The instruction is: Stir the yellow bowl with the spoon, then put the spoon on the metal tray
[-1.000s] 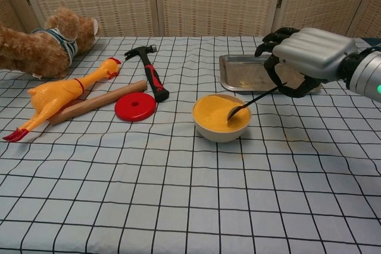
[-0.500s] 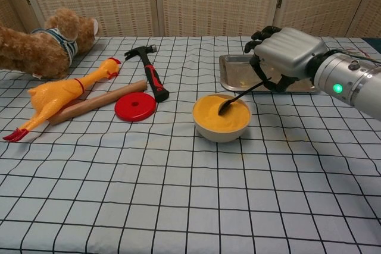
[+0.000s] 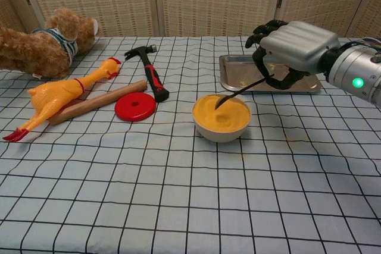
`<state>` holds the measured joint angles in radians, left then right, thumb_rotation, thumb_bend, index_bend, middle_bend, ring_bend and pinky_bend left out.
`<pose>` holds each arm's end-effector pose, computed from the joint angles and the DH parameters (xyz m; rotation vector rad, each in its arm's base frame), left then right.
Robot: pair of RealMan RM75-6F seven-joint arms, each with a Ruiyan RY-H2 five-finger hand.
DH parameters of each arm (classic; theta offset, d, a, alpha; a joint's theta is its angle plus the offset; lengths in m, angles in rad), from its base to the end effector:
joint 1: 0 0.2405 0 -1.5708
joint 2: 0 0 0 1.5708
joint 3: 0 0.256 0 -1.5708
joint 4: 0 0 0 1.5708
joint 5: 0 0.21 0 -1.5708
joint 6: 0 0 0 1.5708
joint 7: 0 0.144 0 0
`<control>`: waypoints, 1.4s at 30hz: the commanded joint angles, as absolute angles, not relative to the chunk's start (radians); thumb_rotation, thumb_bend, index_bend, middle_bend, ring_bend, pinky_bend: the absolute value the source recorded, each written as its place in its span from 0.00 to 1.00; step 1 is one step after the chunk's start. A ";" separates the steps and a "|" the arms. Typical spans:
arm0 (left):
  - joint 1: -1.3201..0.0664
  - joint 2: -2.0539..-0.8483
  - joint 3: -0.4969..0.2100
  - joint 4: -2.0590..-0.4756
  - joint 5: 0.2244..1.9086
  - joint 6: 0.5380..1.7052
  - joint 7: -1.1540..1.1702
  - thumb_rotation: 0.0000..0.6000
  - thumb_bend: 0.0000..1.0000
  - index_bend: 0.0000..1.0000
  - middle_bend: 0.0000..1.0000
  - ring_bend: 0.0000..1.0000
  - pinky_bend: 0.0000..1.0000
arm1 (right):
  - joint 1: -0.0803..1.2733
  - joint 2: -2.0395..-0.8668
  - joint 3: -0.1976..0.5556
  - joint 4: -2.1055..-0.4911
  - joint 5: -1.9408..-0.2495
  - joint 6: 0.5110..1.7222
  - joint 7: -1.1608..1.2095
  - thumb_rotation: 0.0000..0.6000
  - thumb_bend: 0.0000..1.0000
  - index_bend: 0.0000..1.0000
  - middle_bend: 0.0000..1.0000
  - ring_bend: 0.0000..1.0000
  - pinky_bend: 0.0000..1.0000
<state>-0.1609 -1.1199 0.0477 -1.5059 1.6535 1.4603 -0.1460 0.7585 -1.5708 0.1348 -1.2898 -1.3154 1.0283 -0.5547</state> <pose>-0.3090 0.1836 0.1438 -1.6116 -0.9233 -0.9719 -0.1590 -0.3625 -0.0056 1.9369 -0.3824 0.7686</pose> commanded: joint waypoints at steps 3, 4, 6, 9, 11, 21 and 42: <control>-0.160 -1.121 0.050 -1.507 1.658 1.463 -0.143 1.00 0.46 0.00 0.00 0.00 0.13 | 0.735 -1.534 0.102 -1.334 -1.326 1.026 -0.572 1.00 0.69 0.87 0.15 0.00 0.00; -0.160 -1.121 0.050 -1.507 1.657 1.463 -0.143 1.00 0.46 0.00 0.00 0.00 0.13 | 0.733 -1.532 0.100 -1.338 -1.322 1.022 -0.574 1.00 0.69 0.87 0.15 0.00 0.00; -0.160 -1.120 0.049 -1.506 1.656 1.462 -0.144 1.00 0.46 0.00 0.00 0.00 0.13 | 0.733 -1.527 0.097 -1.343 -1.313 1.009 -0.581 1.00 0.69 0.87 0.15 0.00 0.00; -0.160 -1.119 0.049 -1.505 1.656 1.463 -0.147 1.00 0.46 0.00 0.00 0.00 0.13 | 0.735 -1.529 0.098 -1.343 -1.299 0.995 -0.591 1.00 0.69 0.87 0.15 0.00 0.00; -0.160 -1.120 0.049 -1.504 1.656 1.463 -0.148 1.00 0.46 0.00 0.00 0.00 0.13 | 0.739 -1.541 0.101 -1.332 -1.292 0.989 -0.600 1.00 0.69 0.87 0.15 0.00 0.00; -0.161 -1.114 0.044 -1.501 1.650 1.465 -0.167 1.00 0.46 0.00 0.00 0.00 0.14 | 0.777 -1.670 0.146 -1.204 -1.254 1.007 -0.710 1.00 0.69 0.88 0.15 0.00 0.00; -0.161 -1.114 0.045 -1.498 1.650 1.463 -0.172 1.00 0.46 0.00 0.00 0.00 0.14 | 0.782 -1.706 0.191 -1.141 -1.263 1.060 -0.611 1.00 0.69 0.88 0.15 0.00 0.00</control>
